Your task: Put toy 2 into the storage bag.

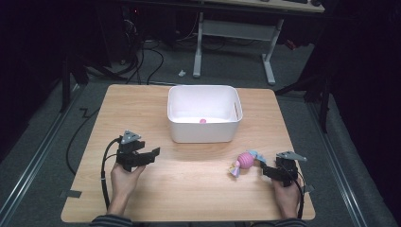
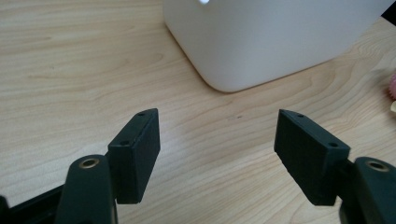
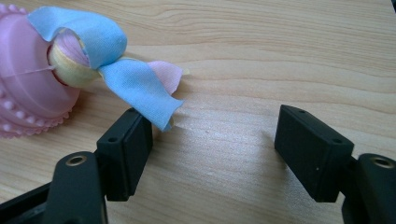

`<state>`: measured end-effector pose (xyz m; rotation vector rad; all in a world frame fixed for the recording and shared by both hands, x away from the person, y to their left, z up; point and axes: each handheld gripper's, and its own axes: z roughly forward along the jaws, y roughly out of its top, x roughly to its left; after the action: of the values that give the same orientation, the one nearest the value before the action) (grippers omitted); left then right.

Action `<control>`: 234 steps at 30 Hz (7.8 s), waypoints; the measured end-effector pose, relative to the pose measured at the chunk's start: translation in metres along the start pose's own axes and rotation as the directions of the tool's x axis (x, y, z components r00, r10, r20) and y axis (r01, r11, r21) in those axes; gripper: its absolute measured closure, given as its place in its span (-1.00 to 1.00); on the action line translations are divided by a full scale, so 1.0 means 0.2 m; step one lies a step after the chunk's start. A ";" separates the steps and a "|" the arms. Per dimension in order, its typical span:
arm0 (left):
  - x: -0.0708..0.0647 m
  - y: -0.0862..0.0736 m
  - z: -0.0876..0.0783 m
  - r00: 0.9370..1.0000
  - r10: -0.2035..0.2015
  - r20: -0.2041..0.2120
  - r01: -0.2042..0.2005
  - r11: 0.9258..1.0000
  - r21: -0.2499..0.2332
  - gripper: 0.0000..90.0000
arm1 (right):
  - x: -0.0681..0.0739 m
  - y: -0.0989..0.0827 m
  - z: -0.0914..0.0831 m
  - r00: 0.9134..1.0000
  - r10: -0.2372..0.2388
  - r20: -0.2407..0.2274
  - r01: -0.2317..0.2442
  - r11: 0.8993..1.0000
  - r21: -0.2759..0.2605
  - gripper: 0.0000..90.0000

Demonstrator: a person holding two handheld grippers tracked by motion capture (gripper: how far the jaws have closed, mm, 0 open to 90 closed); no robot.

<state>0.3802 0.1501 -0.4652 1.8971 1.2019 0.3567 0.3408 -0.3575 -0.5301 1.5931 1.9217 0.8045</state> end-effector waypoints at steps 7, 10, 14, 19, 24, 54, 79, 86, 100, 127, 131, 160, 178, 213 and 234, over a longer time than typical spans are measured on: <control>0.03 -0.06 0.03 1.000 -0.022 -0.013 0.022 1.000 0.014 -0.30 | 0.00 0.00 0.00 1.000 0.000 0.000 0.000 1.000 0.000 -0.38; 0.03 -0.08 0.05 0.999 -0.031 -0.014 0.031 0.999 0.018 -0.30 | 0.00 0.00 0.00 1.000 0.000 0.000 0.000 1.000 0.000 -0.38; 0.04 -0.10 0.07 0.999 -0.036 -0.018 0.037 0.999 0.025 -0.30 | 0.00 0.00 0.00 1.000 -0.001 0.000 0.001 1.000 0.000 -0.38; 0.04 -0.13 0.11 0.999 -0.039 -0.036 0.040 0.999 0.036 -0.30 | 0.00 0.00 0.00 1.000 -0.002 0.000 0.002 1.000 -0.001 -0.38; 0.04 -0.16 0.16 0.997 -0.008 -0.071 0.013 0.998 0.060 -0.30 | 0.00 0.00 0.00 1.000 -0.001 0.000 0.001 1.000 0.000 -0.38; 0.04 -0.23 0.27 0.990 0.053 -0.127 -0.047 0.998 0.048 -0.33 | 0.00 0.00 0.00 1.000 -0.003 -0.001 0.003 1.000 -0.001 -0.37; 0.02 -0.23 0.28 0.982 0.089 -0.165 -0.079 0.995 0.068 -0.38 | -0.03 0.01 -0.08 0.997 -0.014 -0.074 0.016 0.999 0.037 -0.42; 0.02 -0.23 0.28 0.982 0.089 -0.165 -0.079 0.995 0.068 -0.38 | -0.03 0.02 -0.12 0.995 0.000 -0.102 0.003 1.000 0.028 -0.30; 0.02 -0.23 0.28 0.982 0.090 -0.165 -0.079 0.994 0.069 -0.38 | -0.01 0.01 -0.23 0.992 0.025 -0.123 -0.031 0.999 -0.042 -0.24; 0.02 -0.23 0.28 0.984 0.087 -0.156 -0.077 0.995 0.067 -0.41 | 0.21 0.10 -0.24 0.963 -0.116 -0.245 0.106 0.993 -0.052 -0.13; 0.02 -0.23 0.28 0.984 0.087 -0.154 -0.077 0.995 0.067 -0.41 | 0.24 0.12 -0.22 0.957 -0.131 -0.257 0.122 0.991 -0.052 -0.13; 0.01 -0.23 0.28 0.984 0.101 -0.149 -0.091 0.993 0.077 -0.47 | 0.33 0.22 -0.06 0.959 -0.195 -0.204 0.207 0.977 0.040 -0.18; 0.00 -0.24 0.28 0.983 0.113 -0.146 -0.101 0.991 0.090 -0.60 | 0.31 0.21 -0.04 0.966 -0.159 -0.203 0.175 0.983 0.064 -0.08; 0.00 -0.24 0.28 0.985 0.114 -0.132 -0.103 0.991 0.089 -0.61 | 0.22 0.41 -0.39 0.941 -0.175 -0.290 0.152 0.983 -0.102 -0.08; 0.00 -0.24 0.28 0.984 0.112 -0.137 -0.101 0.991 0.090 -0.62 | 0.22 0.75 -0.46 0.901 -0.204 -0.383 0.173 0.978 -0.116 -0.08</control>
<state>0.3870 0.1312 -0.5362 2.0414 1.2270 0.5143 0.3696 -0.3049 -0.3580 1.2392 2.2466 1.1708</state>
